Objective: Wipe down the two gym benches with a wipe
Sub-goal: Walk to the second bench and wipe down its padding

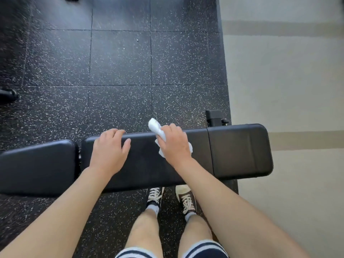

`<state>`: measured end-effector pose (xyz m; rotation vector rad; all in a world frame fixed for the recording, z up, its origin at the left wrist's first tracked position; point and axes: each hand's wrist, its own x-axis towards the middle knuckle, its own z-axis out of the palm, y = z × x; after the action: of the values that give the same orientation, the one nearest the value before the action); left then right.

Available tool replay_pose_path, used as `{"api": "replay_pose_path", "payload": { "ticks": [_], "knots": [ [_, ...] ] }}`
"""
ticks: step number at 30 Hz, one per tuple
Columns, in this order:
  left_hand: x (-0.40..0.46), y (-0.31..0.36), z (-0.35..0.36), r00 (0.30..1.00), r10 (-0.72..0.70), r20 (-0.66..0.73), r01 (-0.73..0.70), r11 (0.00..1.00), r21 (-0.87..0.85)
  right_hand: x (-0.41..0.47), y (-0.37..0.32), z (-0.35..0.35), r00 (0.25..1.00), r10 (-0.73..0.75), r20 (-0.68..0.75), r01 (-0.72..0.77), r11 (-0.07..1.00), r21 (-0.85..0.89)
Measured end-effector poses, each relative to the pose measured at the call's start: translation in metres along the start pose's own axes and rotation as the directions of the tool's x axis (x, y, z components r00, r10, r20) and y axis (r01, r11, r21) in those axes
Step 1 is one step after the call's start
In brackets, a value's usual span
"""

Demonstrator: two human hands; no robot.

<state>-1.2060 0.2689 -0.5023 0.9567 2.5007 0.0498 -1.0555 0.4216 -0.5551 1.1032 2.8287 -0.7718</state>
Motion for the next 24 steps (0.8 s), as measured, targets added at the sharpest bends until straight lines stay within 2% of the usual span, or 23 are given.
{"api": "replay_pose_path", "payload": {
  "ticks": [8, 12, 18, 24],
  "knots": [
    [-0.027, 0.058, -0.144, 0.983, 0.119, -0.139, -0.118, 0.993, 0.016, 0.000, -0.020, -0.172, 0.993, 0.024, -0.115, -0.022, 1.000, 0.012],
    [-0.051, 0.076, -0.203, 0.967, 0.175, -0.184, -0.175, 0.984, 0.014, -0.008, -0.039, -0.247, 0.986, 0.022, -0.168, -0.010, 0.997, 0.072],
    [-0.090, 0.092, -0.276, 0.937, 0.201, -0.285, -0.212, 0.977, -0.006, -0.032, -0.069, -0.330, 0.956, 0.006, -0.293, 0.033, 0.991, 0.129],
    [-0.124, 0.101, -0.329, 0.899, 0.201, -0.388, -0.227, 0.974, -0.023, -0.050, -0.089, -0.384, 0.937, -0.040, -0.348, 0.085, 0.989, 0.117]
  ]
}}
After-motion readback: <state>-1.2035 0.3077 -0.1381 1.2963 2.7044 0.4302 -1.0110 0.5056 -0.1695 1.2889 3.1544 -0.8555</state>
